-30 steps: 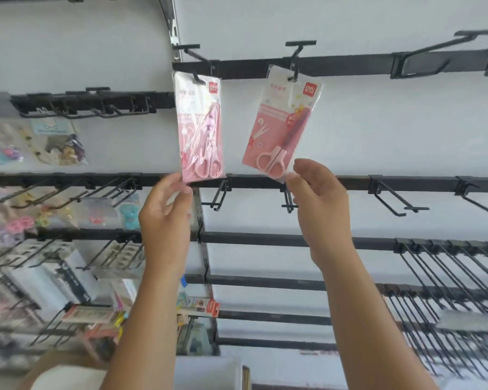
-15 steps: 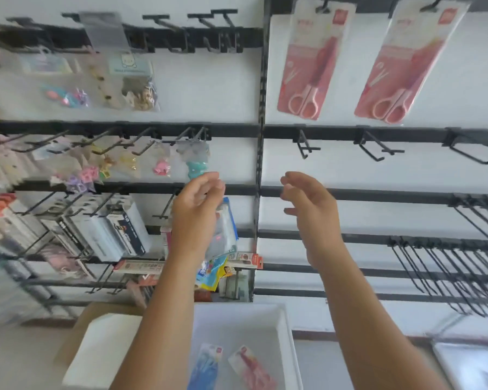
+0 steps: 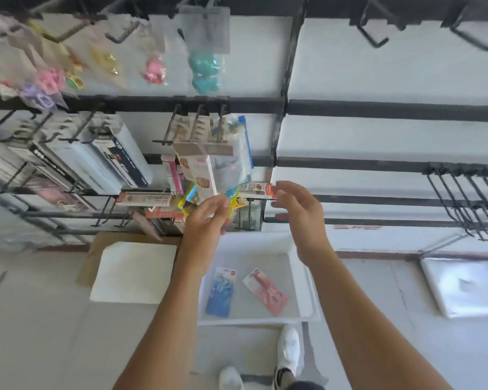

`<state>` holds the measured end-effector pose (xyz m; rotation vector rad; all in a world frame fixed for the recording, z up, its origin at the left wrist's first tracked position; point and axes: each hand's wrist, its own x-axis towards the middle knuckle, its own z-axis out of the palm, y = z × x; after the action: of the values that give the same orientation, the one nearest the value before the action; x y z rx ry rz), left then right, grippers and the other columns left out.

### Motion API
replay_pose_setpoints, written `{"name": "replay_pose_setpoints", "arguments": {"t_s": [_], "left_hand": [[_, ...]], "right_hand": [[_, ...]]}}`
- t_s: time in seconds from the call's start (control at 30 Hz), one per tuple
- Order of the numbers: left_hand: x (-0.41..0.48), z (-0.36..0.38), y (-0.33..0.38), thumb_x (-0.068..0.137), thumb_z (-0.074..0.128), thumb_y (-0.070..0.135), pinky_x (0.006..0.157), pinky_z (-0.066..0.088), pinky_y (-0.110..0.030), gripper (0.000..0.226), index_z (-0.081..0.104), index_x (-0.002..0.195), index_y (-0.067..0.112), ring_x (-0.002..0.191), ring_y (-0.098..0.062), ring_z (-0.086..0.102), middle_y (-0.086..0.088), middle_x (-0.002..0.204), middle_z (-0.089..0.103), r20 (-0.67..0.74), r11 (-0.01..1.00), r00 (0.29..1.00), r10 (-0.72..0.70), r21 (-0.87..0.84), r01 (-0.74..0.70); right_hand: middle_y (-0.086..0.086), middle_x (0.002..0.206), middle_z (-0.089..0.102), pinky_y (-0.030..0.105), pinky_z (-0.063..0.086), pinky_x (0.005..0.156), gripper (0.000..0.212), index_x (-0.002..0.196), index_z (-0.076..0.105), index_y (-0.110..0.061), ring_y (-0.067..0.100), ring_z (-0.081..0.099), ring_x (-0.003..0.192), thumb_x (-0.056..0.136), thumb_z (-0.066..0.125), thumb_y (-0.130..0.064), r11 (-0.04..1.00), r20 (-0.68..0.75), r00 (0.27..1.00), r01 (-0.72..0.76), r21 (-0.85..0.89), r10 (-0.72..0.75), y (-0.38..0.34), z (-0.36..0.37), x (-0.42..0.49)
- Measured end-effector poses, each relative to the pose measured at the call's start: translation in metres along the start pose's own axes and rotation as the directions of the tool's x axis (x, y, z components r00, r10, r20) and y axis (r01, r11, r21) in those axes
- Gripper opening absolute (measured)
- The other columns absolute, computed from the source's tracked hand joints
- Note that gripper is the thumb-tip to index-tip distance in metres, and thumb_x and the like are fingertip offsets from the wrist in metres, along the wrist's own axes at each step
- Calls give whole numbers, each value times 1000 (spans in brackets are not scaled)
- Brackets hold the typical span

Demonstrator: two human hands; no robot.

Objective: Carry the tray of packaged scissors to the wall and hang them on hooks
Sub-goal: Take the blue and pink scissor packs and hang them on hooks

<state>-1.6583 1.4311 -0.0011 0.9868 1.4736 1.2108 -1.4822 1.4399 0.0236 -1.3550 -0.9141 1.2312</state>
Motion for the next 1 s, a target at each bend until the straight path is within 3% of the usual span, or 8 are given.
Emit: {"name": "replay_pose_setpoints", "arguments": {"t_s": [0.13,0.3,0.43,0.57,0.67,0.73,0.83,1.0], "left_hand": [[6,6,-48,88,64,47,74,57,-40,11,74,93,49,86,-17,73,14,92,77,-9,987,995,-98,130,98],[14,19,-93,91,61,36,74,52,-31,25,72,108,20,88,-20,68,-3,104,73,-80,979,983,-162,112,171],[21,17,-136,96,57,35,77,50,-24,20,69,107,24,93,-13,67,-2,110,71,0,949,965,-261,181,257],[24,4,-188,99,55,36,91,55,-39,25,69,112,20,103,-21,69,-6,115,72,9,898,930,-367,266,351],[25,1,-220,100,53,34,74,53,-29,19,68,104,23,100,-24,69,-3,108,71,-23,848,910,-413,354,394],[29,3,-242,100,49,24,70,49,-27,21,68,105,20,101,-25,66,-5,110,69,-48,785,912,-408,491,378],[37,9,-278,98,46,14,91,52,-40,42,51,139,18,115,-34,58,-14,134,58,-17,626,886,-464,701,342],[41,23,-309,96,53,28,106,36,-42,73,11,156,25,133,-36,35,-17,151,24,-58,326,770,-636,884,336]], "right_hand": [[0,101,78,38,54,80,18,90,77,-34,20,70,88,85,61,-29,999,21,999,-38,-7,38,34,-10,24],[-5,93,79,38,54,78,18,97,76,-17,19,71,84,92,61,-24,991,11,991,-130,-35,130,84,-17,48],[5,97,78,39,53,78,20,89,74,-16,21,70,85,100,58,-16,973,-23,976,-216,-78,215,124,-15,48],[8,100,77,37,53,77,18,86,73,-20,21,68,86,95,59,-25,950,-67,954,-297,-97,291,162,-11,40],[12,102,73,22,52,65,21,96,73,-11,20,64,83,93,62,-29,918,-82,927,-373,-133,365,192,-7,33],[17,104,67,8,49,57,21,109,66,0,15,62,79,99,62,-18,897,-94,910,-413,-156,403,211,-6,30],[8,98,63,2,44,53,23,115,63,1,0,63,73,99,63,-16,852,-118,901,-434,-293,418,240,-11,30],[-5,126,58,26,50,75,50,135,53,-27,17,60,108,92,67,-45,610,-127,857,-452,-650,500,289,-29,37]]}}
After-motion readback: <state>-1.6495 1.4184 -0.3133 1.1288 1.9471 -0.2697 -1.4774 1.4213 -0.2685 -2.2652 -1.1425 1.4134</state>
